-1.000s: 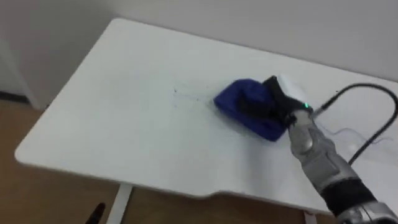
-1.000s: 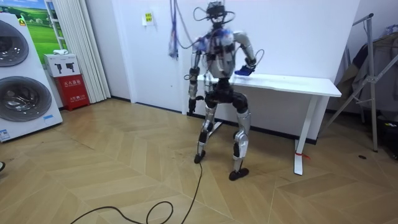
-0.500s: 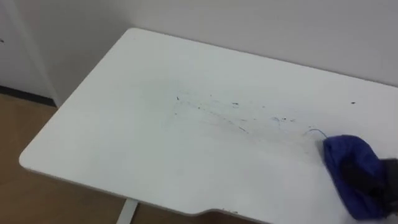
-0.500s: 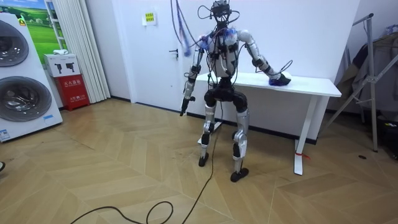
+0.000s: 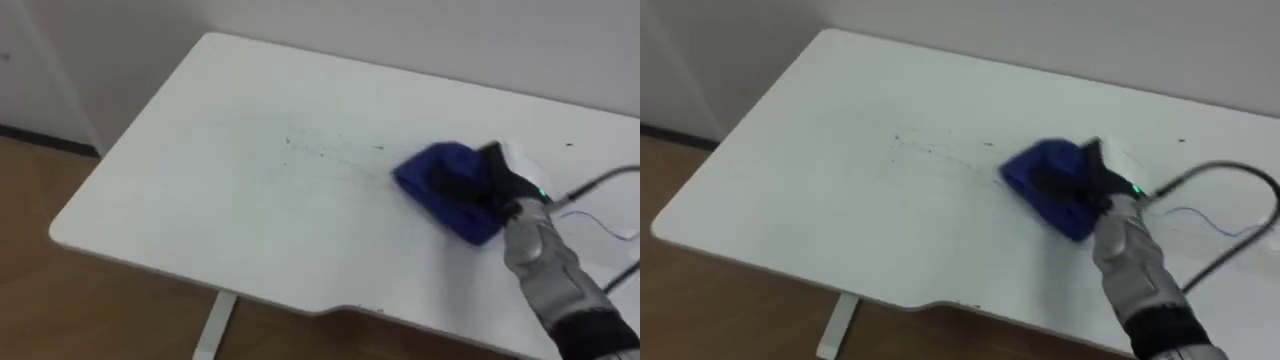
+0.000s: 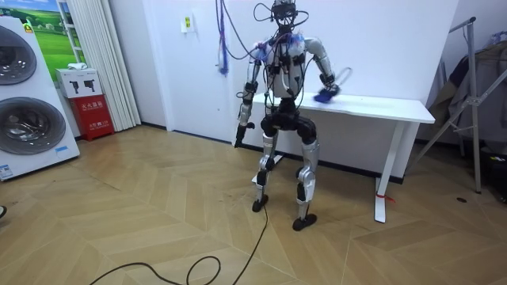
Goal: Wipe table
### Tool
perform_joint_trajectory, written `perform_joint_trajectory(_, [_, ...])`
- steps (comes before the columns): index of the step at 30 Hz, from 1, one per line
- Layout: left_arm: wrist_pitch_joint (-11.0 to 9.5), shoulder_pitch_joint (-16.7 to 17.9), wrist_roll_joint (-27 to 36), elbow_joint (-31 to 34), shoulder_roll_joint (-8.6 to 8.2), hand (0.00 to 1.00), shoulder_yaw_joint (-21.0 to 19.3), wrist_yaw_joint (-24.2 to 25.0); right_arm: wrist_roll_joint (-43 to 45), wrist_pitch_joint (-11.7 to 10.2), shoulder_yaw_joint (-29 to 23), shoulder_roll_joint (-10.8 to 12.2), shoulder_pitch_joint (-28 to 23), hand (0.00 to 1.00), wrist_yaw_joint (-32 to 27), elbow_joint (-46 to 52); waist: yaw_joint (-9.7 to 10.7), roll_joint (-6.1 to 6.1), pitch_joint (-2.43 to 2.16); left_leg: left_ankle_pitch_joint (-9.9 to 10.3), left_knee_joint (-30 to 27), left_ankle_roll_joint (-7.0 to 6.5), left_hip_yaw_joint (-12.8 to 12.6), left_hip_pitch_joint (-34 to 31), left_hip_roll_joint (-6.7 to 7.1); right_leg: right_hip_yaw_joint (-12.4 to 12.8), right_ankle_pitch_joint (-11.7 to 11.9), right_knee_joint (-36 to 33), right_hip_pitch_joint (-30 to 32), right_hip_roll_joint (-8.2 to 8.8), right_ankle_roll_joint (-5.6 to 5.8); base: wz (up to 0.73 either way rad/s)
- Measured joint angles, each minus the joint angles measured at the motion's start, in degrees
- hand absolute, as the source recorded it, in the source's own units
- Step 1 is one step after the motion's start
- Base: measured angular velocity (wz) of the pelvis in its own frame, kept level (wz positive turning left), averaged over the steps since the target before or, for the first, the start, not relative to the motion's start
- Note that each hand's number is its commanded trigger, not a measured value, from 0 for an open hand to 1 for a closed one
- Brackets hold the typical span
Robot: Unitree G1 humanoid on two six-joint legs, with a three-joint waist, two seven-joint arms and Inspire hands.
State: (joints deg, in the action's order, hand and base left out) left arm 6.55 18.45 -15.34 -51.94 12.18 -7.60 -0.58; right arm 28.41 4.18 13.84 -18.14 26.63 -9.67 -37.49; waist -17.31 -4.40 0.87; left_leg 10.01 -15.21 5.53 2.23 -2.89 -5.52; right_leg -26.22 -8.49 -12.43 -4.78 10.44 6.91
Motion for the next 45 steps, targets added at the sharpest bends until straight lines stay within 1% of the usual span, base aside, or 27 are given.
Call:
perform_joint_trajectory(2, [0.7, 2.0, -0.3, 0.5, -0.01, 0.00, -0.3, 0.0, -0.3, 0.0, -1.2, -0.2, 1.1, 1.00, 0.0, -2.3, 0.0, -0.09, -0.05, -0.1, -0.1, -0.11, 2.0, 0.0, 0.60, -1.4, -0.1, 0.1, -1.5, 0.20, 0.14, 0.71])
perform_joint_trajectory(4, [1.1, 4.7, -0.4, 0.6, 0.00, 0.00, -1.4, 0.3, -0.7, -0.4, -3.4, -0.8, -0.6, 1.00, -0.1, -5.8, 0.0, -0.32, 0.03, -0.1, -0.2, -0.20, 2.6, 0.3, 0.89, -3.4, -0.1, 0.2, -3.2, 0.40, 0.24, 0.67])
perform_joint_trajectory(6, [1.1, 6.6, -0.4, 0.6, 0.02, 0.00, -2.8, 0.5, -3.4, -0.7, -5.8, -3.0, -7.6, 1.00, -0.1, -11.3, 0.5, -0.57, -0.08, -0.3, -0.2, -0.53, 2.8, 1.0, 1.65, -4.3, -0.1, 0.4, -5.6, 0.88, 0.24, 0.64])
perform_joint_trajectory(7, [1.1, 7.0, -0.5, 0.6, -0.01, 0.00, -3.4, 0.7, -4.8, -1.7, -7.9, -3.1, -9.6, 1.00, -0.3, -12.8, 1.0, -0.65, -0.08, -0.4, -0.2, -0.65, 2.8, 1.1, 1.91, -4.7, -0.2, 0.5, -6.2, 1.05, 0.29, 0.53])
perform_joint_trajectory(8, [1.1, 7.9, -0.6, 0.5, -0.03, 0.00, -4.2, 1.0, -7.3, -4.9, -11.4, -3.5, -13.6, 1.00, -2.4, -12.2, 2.1, -0.79, -0.34, -0.5, -0.2, -0.84, 2.7, 1.2, 2.54, -5.4, -0.5, 0.5, -6.7, 1.61, 0.78, 0.32])
perform_joint_trajectory(9, [1.0, 7.9, -0.5, 0.2, 0.05, 0.00, -5.6, 1.3, -8.5, -6.4, -13.5, -5.0, -15.1, 1.00, -3.0, -13.7, 3.4, -0.75, -0.38, -0.5, -0.2, -0.85, 2.7, 1.2, 2.75, -5.4, -0.6, 0.9, -7.1, 1.70, 0.88, 0.24])
perform_joint_trajectory(10, [0.9, 7.6, -0.5, 0.2, 0.26, 0.00, -6.3, 1.2, -9.2, -6.8, -14.6, -5.8, -15.6, 1.00, -3.3, -14.8, 3.8, -0.83, -0.40, -0.5, -0.2, -0.85, 2.7, 1.1, 2.77, -5.4, -0.6, 0.9, -7.2, 1.69, 0.95, 0.13])
perform_joint_trajectory(12, [-0.7, 6.0, -0.3, -0.1, 1.89, 0.00, -7.8, 0.9, -12.5, -7.0, -19.9, -8.8, -18.0, 1.00, -3.4, -19.1, 4.5, -1.44, -0.99, -0.5, -0.6, -0.88, 2.7, -0.5, 2.76, -5.5, -0.8, 0.8, -5.8, 1.64, 1.27, 0.02])
perform_joint_trajectory(14, [-1.5, 3.5, 0.0, 0.1, 2.48, 0.00, -7.8, 0.7, -15.4, -7.1, -21.3, -11.4, -18.2, 1.00, -3.6, -22.3, 5.4, -1.37, -1.00, -0.5, -2.2, -0.88, 2.7, -3.2, 2.70, -5.5, -0.9, 0.8, -3.9, 1.48, 1.24, -0.06])
perform_joint_trajectory(15, [-2.1, 1.8, 0.0, 0.1, 2.51, 0.00, -7.8, 0.7, -17.6, -7.1, -21.5, -12.8, -17.6, 1.00, -4.1, -24.1, 5.9, -1.14, -1.11, -0.5, -3.1, -0.90, 2.8, -5.2, 2.70, -5.4, -0.9, 0.8, -2.2, 1.39, 1.21, -0.05])
perform_joint_trajectory(17, [-3.2, -0.6, 0.0, 0.0, 2.63, 0.00, -7.6, 0.6, -19.0, -7.1, -22.0, -13.4, -15.9, 1.00, -5.5, -25.5, 6.3, -0.90, -1.08, -0.6, -4.3, -0.96, 3.1, -8.1, 2.64, -5.0, -0.9, 1.0, 0.3, 1.15, 1.15, -0.23])
perform_joint_trajectory(20, [-3.1, -4.4, 0.1, -1.7, 3.03, 0.00, -3.3, -1.3, -18.7, -5.5, -20.3, -13.0, -11.5, 1.00, -8.6, -26.9, 5.7, 0.51, -0.95, -0.8, -5.4, -0.81, 3.6, -11.5, 1.48, -2.5, 0.5, 0.8, 4.3, -0.41, -0.31, -0.39])
perform_joint_trajectory(22, [-3.1, -7.0, 0.2, -3.8, 2.88, 0.00, 0.1, -1.5, -19.4, -2.9, -17.8, -13.0, -7.2, 1.00, -10.1, -26.9, 3.4, 1.37, -0.73, -1.0, -5.3, -0.28, 3.8, -13.0, 0.71, -0.3, 1.8, 0.7, 7.5, -1.46, -1.37, -0.70])
perform_joint_trajectory(24, [-2.9, -8.7, 0.2, -5.9, 2.53, 0.00, 4.1, -1.6, -19.1, -0.3, -13.6, -11.3, 0.5, 1.00, -11.8, -27.0, 0.9, 2.41, -0.11, -1.5, -4.8, 0.40, 5.7, -15.0, 0.10, 1.2, 3.9, 0.8, 11.3, -3.16, -3.22, -0.89])
perform_joint_trajectory(25, [-2.8, -9.0, 0.2, -6.5, 2.39, 0.00, 4.7, -1.6, -18.8, -0.2, -12.3, -10.7, 2.4, 1.00, -11.8, -27.0, 0.7, 2.60, 0.03, -1.8, -4.2, 0.61, 6.1, -15.1, 0.02, 1.5, 4.2, 0.8, 12.1, -3.44, -3.64, -0.70])
perform_joint_trajectory(27, [-2.4, -9.3, 0.2, -7.7, 1.30, 0.00, 5.7, -1.4, -15.1, -0.3, -7.4, -7.9, 8.8, 1.00, -11.8, -26.4, -1.4, 3.32, 0.45, -2.7, -2.6, 1.20, 7.5, -15.1, -0.33, 2.9, 4.3, 0.9, 14.4, -4.61, -4.27, -0.54])
perform_joint_trajectory(29, [-1.5, -10.2, 0.2, -8.2, 0.19, 0.00, 6.2, -1.1, -12.6, -0.3, -4.9, -7.3, 12.0, 1.00, -11.4, -25.2, -2.3, 4.35, 0.99, -4.2, -1.0, 1.59, 7.5, -15.0, -0.75, 2.8, 4.2, 0.6, 15.5, -4.86, -4.74, -0.10])
perform_joint_trajectory(30, [-1.5, -9.9, 0.3, -8.2, 0.03, 0.00, 6.3, -1.0, -11.2, -0.3, -4.2, -6.9, 12.8, 1.00, -10.7, -24.1, -3.4, 4.43, 0.97, -5.3, 0.9, 1.74, 7.4, -14.5, -0.74, 2.9, 4.1, 0.4, 15.9, -4.83, -4.97, 0.10])
perform_joint_trajectory(32, [-1.1, -8.9, 0.3, -7.5, 0.17, 0.00, 6.1, -1.0, -10.6, -0.4, -3.8, -7.0, 12.8, 1.00, -10.0, -23.3, -3.3, 4.23, 0.97, -6.5, 2.1, 1.52, 7.3, -14.0, -0.73, 2.8, 3.4, -0.3, 15.8, -4.69, -4.99, 0.32])
perform_joint_trajectory(34, [-0.6, -6.1, 2.3, -6.1, 0.46, 0.00, 5.8, -1.0, -11.1, -0.4, -3.8, -7.1, 12.1, 1.00, -9.1, -23.3, -3.3, 3.75, 0.91, -6.9, 3.2, 1.45, 7.3, -12.6, -0.47, 2.0, 2.7, -0.8, 14.6, -4.19, -5.03, 0.35])
perform_joint_trajectory(35, [-0.4, -4.0, 2.4, -5.7, 0.46, 0.00, 5.5, -1.0, -11.2, -0.6, -3.9, -7.3, 10.1, 1.00, -8.8, -23.1, -2.7, 3.40, 0.82, -6.9, 3.6, 1.33, 7.3, -11.0, 0.11, 1.5, 1.8, -1.4, 13.2, -3.41, -4.73, 0.60])
perform_joint_trajectory(36, [-0.2, -2.2, 2.4, -5.5, 0.54, 0.00, 5.5, -0.9, -11.1, -2.0, -4.2, -8.0, 6.2, 1.00, -9.0, -22.5, -0.9, 3.09, 0.71, -7.0, 3.7, 0.90, 6.7, -9.8, 0.88, -0.1, 0.6, -1.5, 10.8, -2.49, -4.02, 0.77])
perform_joint_trajectory(37, [0.0, -1.6, 2.4, -5.1, 0.61, 0.00, 5.3, -0.8, -11.1, -2.9, -5.0, -8.1, 4.3, 1.00, -9.0, -22.3, 0.0, 2.81, 0.54, -6.9, 3.6, 0.53, 6.1, -9.1, 1.21, -0.4, 0.1, -1.4, 9.4, -2.14, -3.59, 0.95])
perform_joint_trajectory(39, [0.0, 2.5, 2.1, -3.0, 0.71, 0.00, 3.2, -0.4, -10.4, -6.1, -9.1, -8.0, -4.8, 1.00, -9.3, -22.3, 2.0, 1.48, 0.17, -5.9, 4.0, -0.58, 4.8, -4.6, 2.78, -1.0, -1.6, 0.0, 3.2, -0.89, -1.87, 0.67])
perform_joint_trajectory(40, [0.0, 3.0, 2.0, -3.0, 0.65, 0.00, 2.4, -0.4, -10.1, -6.9, -10.5, -7.9, -7.0, 1.00, -9.6, -22.3, 2.4, 0.97, -0.20, -5.6, 4.0, -0.83, 4.4, -3.7, 3.06, -0.9, -1.8, 0.6, 1.9, -0.71, -1.53, 0.40])
perform_joint_trajectory(42, [-0.1, 5.2, 1.2, -2.3, 0.76, 0.00, -1.3, -0.3, -9.9, -9.4, -15.5, -7.7, -14.7, 1.00, -9.8, -22.2, 4.9, -0.64, -1.30, -3.7, 3.3, -1.38, 4.2, -0.6, 3.96, -0.8, -2.2, 2.3, -2.9, -0.43, -0.61, 0.20])
perform_joint_trajectory(45, [-1.2, 6.3, 1.3, -1.0, 1.11, 0.00, -3.6, -0.5, -10.3, -9.9, -21.0, -9.0, -20.6, 1.00, -9.7, -22.3, 7.1, -0.50, -1.63, -2.0, 2.4, -1.55, 2.5, 2.3, 3.72, -0.3, -2.1, 2.6, -5.5, -0.45, -0.45, -0.21])
